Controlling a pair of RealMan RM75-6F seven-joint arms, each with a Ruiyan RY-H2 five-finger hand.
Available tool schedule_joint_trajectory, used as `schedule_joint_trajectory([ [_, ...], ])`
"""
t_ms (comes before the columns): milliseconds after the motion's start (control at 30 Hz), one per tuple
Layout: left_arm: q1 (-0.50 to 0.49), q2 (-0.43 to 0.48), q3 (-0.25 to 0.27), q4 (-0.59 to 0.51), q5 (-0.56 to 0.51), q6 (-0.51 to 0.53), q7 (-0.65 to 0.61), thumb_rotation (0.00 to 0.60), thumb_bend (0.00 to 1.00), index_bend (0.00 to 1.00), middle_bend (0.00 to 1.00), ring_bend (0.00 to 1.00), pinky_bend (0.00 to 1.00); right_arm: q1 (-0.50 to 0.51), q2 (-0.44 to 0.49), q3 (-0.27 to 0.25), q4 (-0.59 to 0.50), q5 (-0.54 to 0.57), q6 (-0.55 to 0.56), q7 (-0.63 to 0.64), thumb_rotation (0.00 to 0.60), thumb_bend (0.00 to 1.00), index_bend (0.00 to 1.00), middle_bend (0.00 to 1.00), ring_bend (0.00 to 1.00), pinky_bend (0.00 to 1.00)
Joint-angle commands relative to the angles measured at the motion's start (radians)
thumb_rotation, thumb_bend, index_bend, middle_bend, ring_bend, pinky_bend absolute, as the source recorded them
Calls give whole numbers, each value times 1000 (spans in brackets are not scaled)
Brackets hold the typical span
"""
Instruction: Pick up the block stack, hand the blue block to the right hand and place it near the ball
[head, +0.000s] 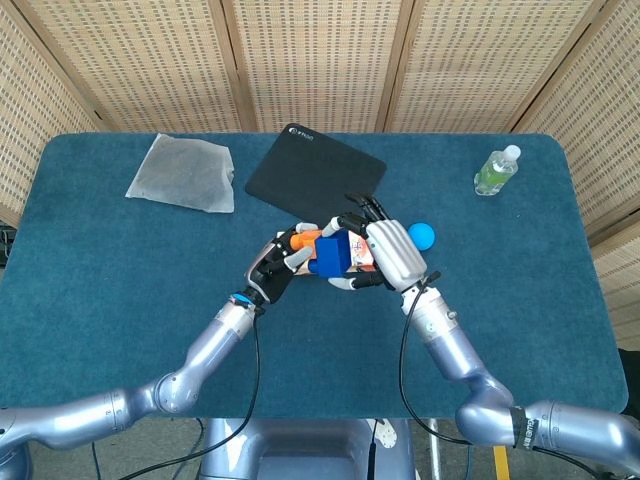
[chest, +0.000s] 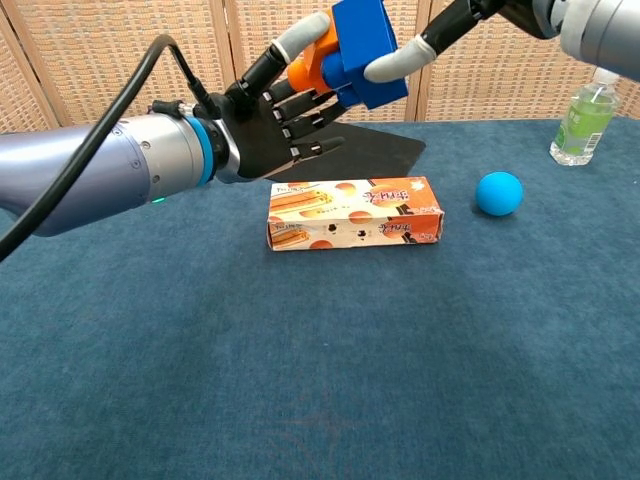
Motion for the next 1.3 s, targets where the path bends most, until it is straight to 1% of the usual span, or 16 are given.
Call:
schedule_joint_trajectory([
  [33,12,28,-10,0,-4,-15,11,600,288,597,514,381,0,-12,24,3,7,-11,7,22,600,203,669,548,119,0],
  [300,70,150,-51,32,28,-58,18,600,306,597,514,381,0,-60,107,-13,67,-33,15,73,600,204,669,549,120,0],
  [467,110,258,-45,102,124,-75,65,600,325,596,514,381,0,-93,132,-75,162,-61,-1,73,600,203,669,549,120,0],
  [600,114,324,27,189,245,-52,196,600,344,597,514,381,0,-103,142,-140,229,-87,-40,26,600,203,669,549,129,0],
  [667,109,353,85,244,316,-26,307,600,350,597,514,381,0,-106,141,-170,255,-93,-62,0,600,203,669,549,129,0],
  [733,105,363,139,297,353,13,429,600,352,596,514,381,0,-109,132,-188,275,-93,-74,-16,600,203,669,549,129,0],
  [833,110,349,186,341,353,71,556,600,353,597,514,381,0,-110,120,-201,293,-89,-87,-30,600,201,657,538,129,0],
  [867,110,346,196,350,352,80,581,600,353,597,514,381,0,-110,118,-203,297,-89,-90,-33,600,191,631,516,129,0],
  [900,112,340,211,363,348,93,617,600,353,597,514,381,0,-109,115,-207,301,-89,-94,-39,600,139,548,449,128,0],
  [1000,112,310,243,407,328,126,696,600,351,597,513,380,0,-108,118,-216,295,-85,-112,-51,600,3,168,146,47,0],
  [1033,111,301,250,419,322,130,709,600,351,597,505,371,0,-109,121,-214,286,-81,-112,-47,600,0,67,60,13,0],
  [1067,111,295,254,427,319,133,716,600,351,579,473,335,0,-110,124,-213,280,-79,-111,-44,600,0,30,25,2,0],
  [1133,108,284,268,444,315,134,728,600,304,430,328,205,0,-115,135,-209,260,-79,-105,-38,600,0,0,0,0,0],
  [1200,107,285,280,447,317,126,723,600,160,117,86,40,0,-121,152,-208,241,-85,-98,-34,600,0,0,0,0,0],
  [1267,117,327,294,413,336,113,684,600,63,3,1,0,0,-150,191,-216,195,-125,-50,-9,600,0,0,0,0,0],
  [1300,121,341,297,400,344,114,672,600,29,0,0,0,0,-158,201,-221,187,-140,-39,1,600,0,0,0,0,0],
])
